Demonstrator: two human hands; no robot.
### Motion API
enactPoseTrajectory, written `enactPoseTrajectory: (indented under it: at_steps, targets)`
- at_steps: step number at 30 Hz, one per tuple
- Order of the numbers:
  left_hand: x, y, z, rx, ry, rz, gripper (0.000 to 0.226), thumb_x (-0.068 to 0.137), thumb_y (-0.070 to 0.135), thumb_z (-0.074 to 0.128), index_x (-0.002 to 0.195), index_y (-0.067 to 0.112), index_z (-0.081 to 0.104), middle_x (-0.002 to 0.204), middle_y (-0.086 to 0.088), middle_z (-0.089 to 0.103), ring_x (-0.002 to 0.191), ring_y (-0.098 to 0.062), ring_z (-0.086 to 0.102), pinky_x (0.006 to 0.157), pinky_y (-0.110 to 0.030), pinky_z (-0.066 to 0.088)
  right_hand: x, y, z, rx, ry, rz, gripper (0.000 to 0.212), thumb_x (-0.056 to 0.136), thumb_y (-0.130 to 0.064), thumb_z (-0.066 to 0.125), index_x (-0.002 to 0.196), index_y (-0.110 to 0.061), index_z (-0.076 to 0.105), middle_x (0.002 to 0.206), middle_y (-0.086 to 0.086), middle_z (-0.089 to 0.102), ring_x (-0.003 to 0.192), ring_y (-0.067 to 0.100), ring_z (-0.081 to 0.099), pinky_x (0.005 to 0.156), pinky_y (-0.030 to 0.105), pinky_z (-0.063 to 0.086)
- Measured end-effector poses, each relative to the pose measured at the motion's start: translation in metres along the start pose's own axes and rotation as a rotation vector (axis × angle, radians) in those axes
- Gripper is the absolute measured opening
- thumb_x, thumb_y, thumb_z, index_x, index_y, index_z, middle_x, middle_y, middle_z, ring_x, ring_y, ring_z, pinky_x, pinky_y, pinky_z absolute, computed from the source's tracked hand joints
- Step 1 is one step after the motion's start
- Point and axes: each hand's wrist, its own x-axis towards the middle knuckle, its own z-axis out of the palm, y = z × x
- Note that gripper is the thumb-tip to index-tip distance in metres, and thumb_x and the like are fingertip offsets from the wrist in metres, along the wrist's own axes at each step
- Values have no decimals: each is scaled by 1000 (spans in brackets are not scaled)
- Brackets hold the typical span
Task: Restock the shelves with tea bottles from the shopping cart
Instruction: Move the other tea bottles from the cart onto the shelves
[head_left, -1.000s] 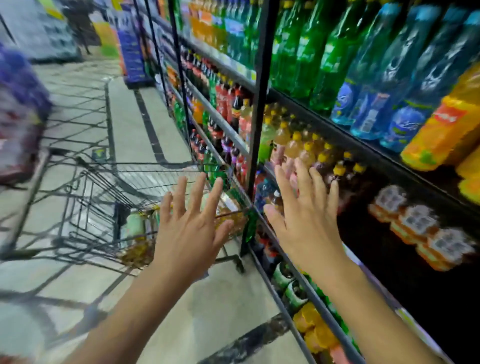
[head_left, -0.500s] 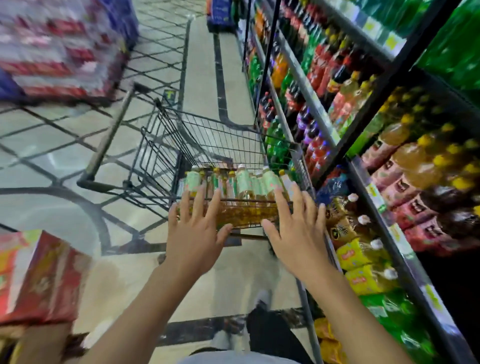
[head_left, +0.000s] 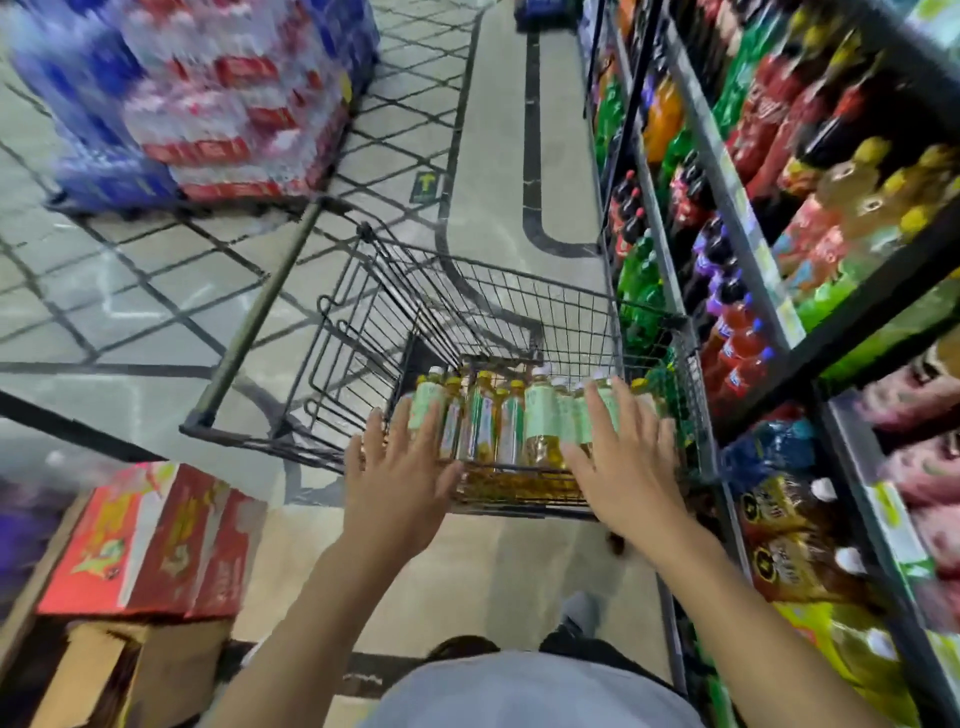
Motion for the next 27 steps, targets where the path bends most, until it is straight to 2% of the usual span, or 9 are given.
enactPoseTrajectory:
  at_steps: [9, 13, 16, 20, 24, 27]
  targets:
    - [84, 13, 13, -59, -90, -50, 72, 104, 60, 27, 162, 34, -7, 172, 0, -8, 157, -28, -12, 125, -50, -1, 82, 6, 20, 114, -154, 3, 75, 105, -52, 37, 162, -33, -9, 170, 0, -13, 156, 29, -6, 124, 52, 1]
    - [126, -2, 32, -111, -134, -63, 74, 104, 58, 31, 162, 30, -4, 171, -3, 0, 157, -30, -1, 124, -51, 11, 119, 4, 42, 170, -203, 54, 79, 103, -47, 47, 162, -32, -4, 169, -2, -8, 155, 30, 1, 123, 52, 13]
    - [166, -19, 53, -274, -129, -72, 83, 102, 47, 50, 163, 23, -1, 168, -8, 15, 153, -32, 16, 120, -52, 23, 152, 4, 65, 308, -141, 203, 83, 100, -37, 58, 162, -30, 3, 167, 0, 8, 151, 30, 15, 118, 49, 28]
    - [221, -43, 88, -479, -156, -195, 89, 97, 32, 67, 162, 13, 10, 163, -16, 28, 149, -34, 27, 119, -47, 25, 187, 2, 101, 484, -104, 467, 85, 97, -26, 65, 161, -34, 11, 163, 3, 18, 147, 32, 27, 111, 48, 37]
    - [264, -58, 127, -508, -262, -258, 91, 91, 33, 74, 161, 17, 18, 158, -17, 32, 145, -37, 31, 119, -54, 30, 208, 5, 139, 452, -147, 597, 89, 92, -23, 72, 161, -34, 17, 159, 6, 26, 141, 37, 33, 110, 47, 38]
    - [281, -60, 149, -490, -309, -257, 91, 86, 32, 79, 158, 17, 24, 153, -17, 33, 141, -36, 35, 116, -48, 33, 216, 7, 163, 387, -216, 674, 87, 90, -24, 76, 160, -29, 24, 158, 9, 28, 138, 39, 36, 109, 45, 40]
